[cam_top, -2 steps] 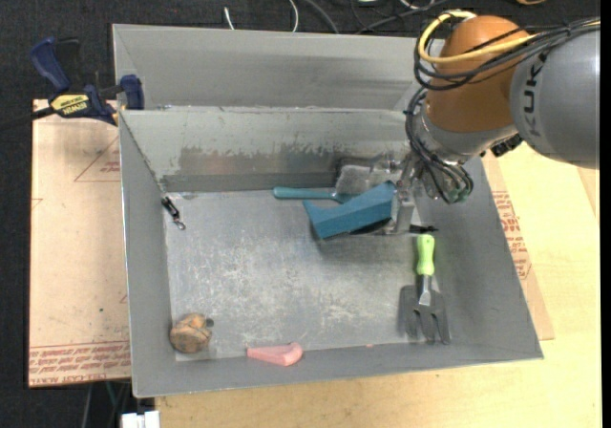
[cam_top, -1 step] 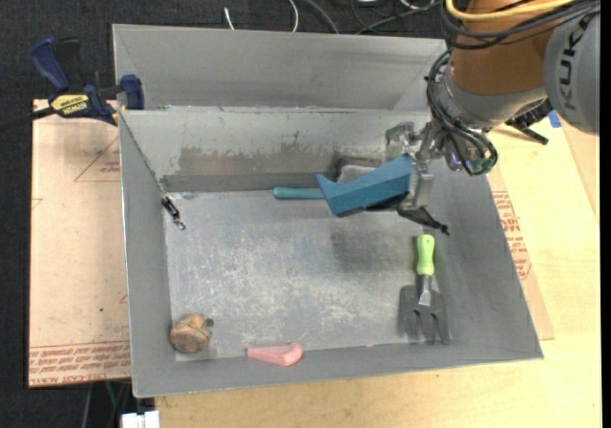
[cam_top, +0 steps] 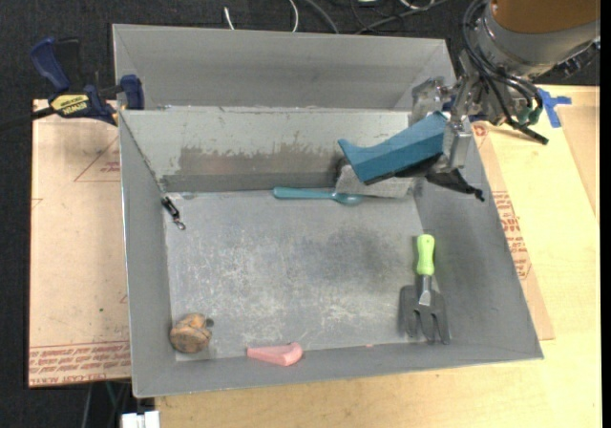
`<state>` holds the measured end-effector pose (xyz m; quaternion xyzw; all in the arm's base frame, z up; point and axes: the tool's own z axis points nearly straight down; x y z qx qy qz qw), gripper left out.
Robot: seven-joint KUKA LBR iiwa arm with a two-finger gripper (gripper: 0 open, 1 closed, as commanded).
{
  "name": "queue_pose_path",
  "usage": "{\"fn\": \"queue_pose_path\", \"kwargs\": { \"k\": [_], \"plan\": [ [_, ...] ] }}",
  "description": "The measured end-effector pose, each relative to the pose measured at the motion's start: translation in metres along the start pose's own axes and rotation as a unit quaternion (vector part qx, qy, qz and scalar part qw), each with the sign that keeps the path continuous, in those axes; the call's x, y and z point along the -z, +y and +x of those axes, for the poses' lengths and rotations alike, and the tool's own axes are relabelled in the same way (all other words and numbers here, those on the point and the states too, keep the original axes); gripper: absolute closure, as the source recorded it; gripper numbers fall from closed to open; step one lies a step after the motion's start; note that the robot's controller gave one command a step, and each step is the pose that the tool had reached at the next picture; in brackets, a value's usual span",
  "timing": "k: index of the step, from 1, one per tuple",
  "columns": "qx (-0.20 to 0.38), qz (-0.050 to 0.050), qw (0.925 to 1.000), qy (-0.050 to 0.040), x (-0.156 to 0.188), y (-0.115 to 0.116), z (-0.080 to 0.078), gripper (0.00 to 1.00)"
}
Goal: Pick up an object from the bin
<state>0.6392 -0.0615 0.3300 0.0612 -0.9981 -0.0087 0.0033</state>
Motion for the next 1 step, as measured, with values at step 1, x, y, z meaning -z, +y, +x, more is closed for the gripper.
{"fn": "queue_pose_path", "kwargs": {
  "k": [1],
  "plan": [
    [0.0,0.0,1.0,0.0002,-0.0002,-0.0003,0.0,1.0]
  ]
}}
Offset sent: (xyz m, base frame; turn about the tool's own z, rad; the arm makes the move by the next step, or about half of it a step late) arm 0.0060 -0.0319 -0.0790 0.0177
